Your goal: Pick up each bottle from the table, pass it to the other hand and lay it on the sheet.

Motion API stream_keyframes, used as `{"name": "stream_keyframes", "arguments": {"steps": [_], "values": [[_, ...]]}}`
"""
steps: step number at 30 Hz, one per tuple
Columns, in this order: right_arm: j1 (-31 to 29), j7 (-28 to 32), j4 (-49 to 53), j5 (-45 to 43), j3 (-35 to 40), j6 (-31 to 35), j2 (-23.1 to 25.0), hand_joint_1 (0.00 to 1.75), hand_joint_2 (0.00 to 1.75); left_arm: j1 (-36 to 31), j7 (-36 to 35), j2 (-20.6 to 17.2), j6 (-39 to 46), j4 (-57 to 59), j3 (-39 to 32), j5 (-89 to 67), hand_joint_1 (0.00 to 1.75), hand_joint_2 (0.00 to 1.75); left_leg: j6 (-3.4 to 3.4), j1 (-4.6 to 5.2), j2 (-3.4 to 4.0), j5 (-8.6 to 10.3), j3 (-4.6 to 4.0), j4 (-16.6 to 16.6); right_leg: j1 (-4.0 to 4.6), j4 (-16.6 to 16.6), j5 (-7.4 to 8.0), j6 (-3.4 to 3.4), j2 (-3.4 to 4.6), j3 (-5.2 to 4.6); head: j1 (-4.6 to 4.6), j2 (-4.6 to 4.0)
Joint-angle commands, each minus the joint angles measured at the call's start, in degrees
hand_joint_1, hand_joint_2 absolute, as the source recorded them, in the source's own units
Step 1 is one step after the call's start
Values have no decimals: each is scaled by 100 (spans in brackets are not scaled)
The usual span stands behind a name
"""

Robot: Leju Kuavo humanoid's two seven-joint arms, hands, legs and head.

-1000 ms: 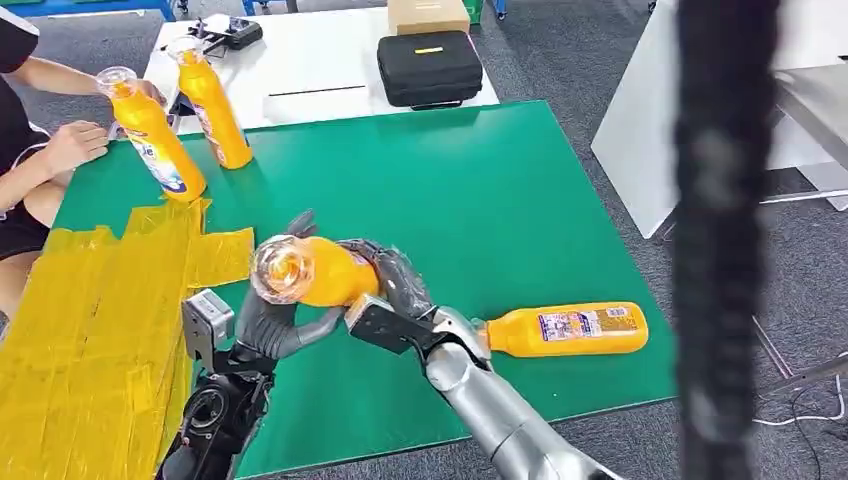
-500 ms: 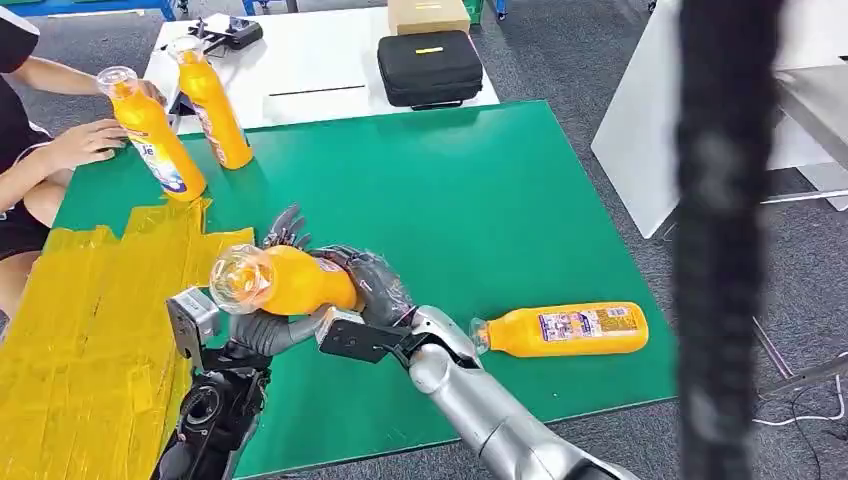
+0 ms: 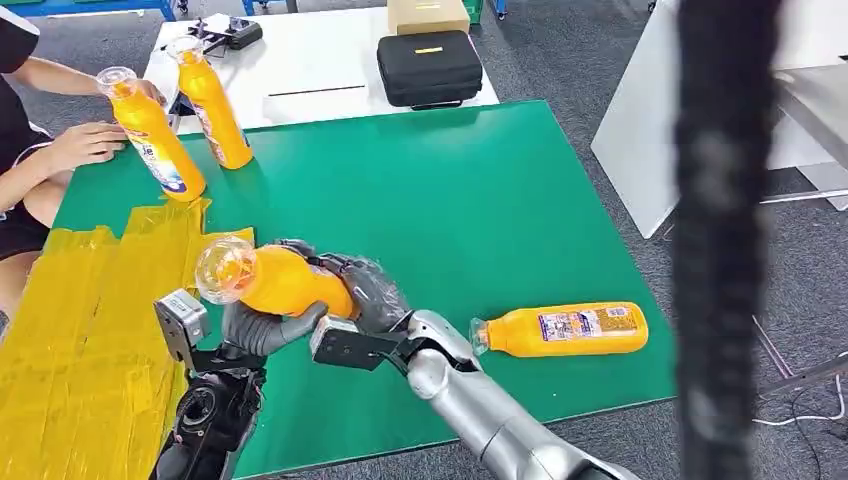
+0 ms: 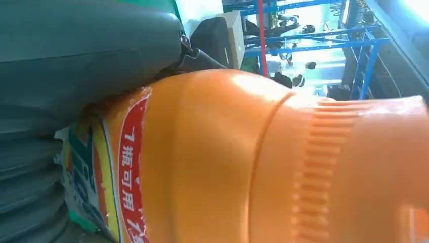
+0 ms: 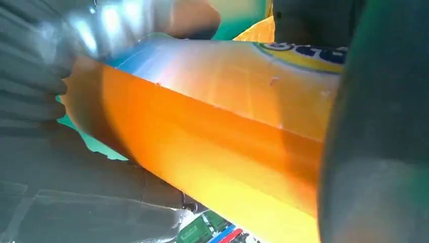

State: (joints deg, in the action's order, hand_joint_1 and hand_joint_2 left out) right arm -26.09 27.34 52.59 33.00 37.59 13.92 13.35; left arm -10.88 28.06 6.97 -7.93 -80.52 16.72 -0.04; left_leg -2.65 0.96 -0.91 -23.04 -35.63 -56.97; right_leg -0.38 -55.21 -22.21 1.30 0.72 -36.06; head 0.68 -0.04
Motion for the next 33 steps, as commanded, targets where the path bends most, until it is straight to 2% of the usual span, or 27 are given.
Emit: {"name": "stream_keyframes", "arguments": {"steps": [1,2,3,4,5,10,11,12,16,18,21,22,24,25,27,28,29,30,31,32,33], "values": [[99,54,-44,-56,326,247,-102,162,175,-321,21,77,204,383,-4,58,175,175,19,-8,-9,-12,30,0,9,3,-15,-3,-19,36,0,0],[98,38,-46,-82,277,291,-116,134,175,-333,45,73,288,372,-16,-3,175,175,17,-9,-8,-11,27,0,9,5,-13,-3,-18,33,0,0],[85,38,-45,-83,268,290,-132,134,175,-347,44,66,284,367,-21,0,175,175,23,-10,-8,-18,39,-2,10,1,-20,-4,-21,45,2,0],[97,38,-24,-110,222,346,-129,16,175,-354,52,63,359,357,-47,-42,175,175,19,-9,-11,-13,31,-2,9,3,-16,-3,-22,38,-2,0],[133,10,37,-163,128,464,-135,0,175,-356,73,63,436,324,-95,-38,175,175,18,-8,-11,-10,26,-1,8,3,-13,-3,-21,32,0,0],[168,-18,173,-214,86,478,-205,0,175,-332,81,22,473,245,-161,0,175,175,12,-6,-7,-4,13,1,6,4,-6,-2,-13,18,0,0],[215,-100,240,-258,-18,603,-218,0,175,-301,115,36,565,219,-244,33,175,175,32,-14,-5,-29,52,-12,15,-6,-30,-6,-23,59,2,0],[254,-272,286,-342,-180,724,-242,0,175,-271,182,43,819,188,-350,-53,175,175,18,-6,-7,-10,26,0,6,2,-13,-3,-17,30,2,0],[663,-431,1044,-538,-717,909,-555,0,175,-191,299,15,1839,59,-795,-586,175,175,24,-11,-7,-20,40,-5,11,0,-21,-4,-21,47,0,0],[1017,-443,1688,-410,-977,1140,-761,0,175,-194,431,-88,3359,143,-944,-2178,175,175,11,-5,-15,-3,13,3,5,5,-8,-1,-22,19,2,0],[1292,-579,2487,-117,-1212,1458,-993,0,175,-351,40,-239,4557,515,-1166,-3838,175,175,22,-10,-16,-21,42,-4,10,1,-25,-2,-30,51,0,0],[1321,-658,2634,-89,-1230,1430,-1038,0,175,-379,51,-248,4543,545,-1198,-3813,175,175,17,-5,-14,-12,27,1,5,2,-16,-1,-24,34,0,0],[1424,-761,2873,143,-1336,1589,-1071,0,175,-352,-222,-144,4793,536,-1633,-5271,175,175,17,-3,-14,-11,25,-1,4,-1,-17,-2,-24,31,0,0],[1482,-771,2966,158,-1349,1595,-1100,0,175,-334,-214,-120,4793,541,-1657,-5308,175,175,16,-3,-10,-10,20,-1,3,-1,-13,-2,-19,25,0,0],[1666,-943,3195,542,-1473,1755,-1111,0,175,-239,-526,169,4793,130,-2410,-7675,175,175,18,-6,-4,-13,25,-2,6,1,-14,-3,-14,30,0,0],[1666,-943,3195,542,-1473,1755,-1111,0,175,-239,-526,169,4793,130,-2410,-7675,175,175,13,-4,-6,-8,13,-1,4,2,-9,-2,-13,18,0,0],[1784,-1049,3336,744,-1557,1784,-1110,0,175,-186,-919,78,4793,89,-2360,-8558,175,175,20,-7,-4,-18,26,-7,7,-3,-18,-3,-15,32,0,0],[1873,-1136,3454,981,-1633,1816,-1134,0,175,-125,-1659,-607,4793,168,-1920,-8996,175,175,19,-7,-5,-16,23,-5,7,-1,-16,-4,-14,28,0,0],[1873,-1136,3454,981,-1633,1816,-1134,0,175,-125,-1659,-607,4793,168,-1920,-8996,175,175,11,-1,-5,-6,11,1,2,2,-8,-2,-12,15,0,0],[1960,-1223,3557,1177,-1720,1810,-1169,0,175,-395,-3068,-1903,4793,680,-630,-8996,175,175,20,-4,4,-16,29,0,5,0,-15,-6,-7,30,0,0],[2026,-1269,3602,1338,-1804,1814,-1186,0,175,-1048,-5054,-2547,4793,1268,1434,-8996,173,175,18,-2,6,-10,25,6,2,3,-9,-6,-3,23,0,0]]}}
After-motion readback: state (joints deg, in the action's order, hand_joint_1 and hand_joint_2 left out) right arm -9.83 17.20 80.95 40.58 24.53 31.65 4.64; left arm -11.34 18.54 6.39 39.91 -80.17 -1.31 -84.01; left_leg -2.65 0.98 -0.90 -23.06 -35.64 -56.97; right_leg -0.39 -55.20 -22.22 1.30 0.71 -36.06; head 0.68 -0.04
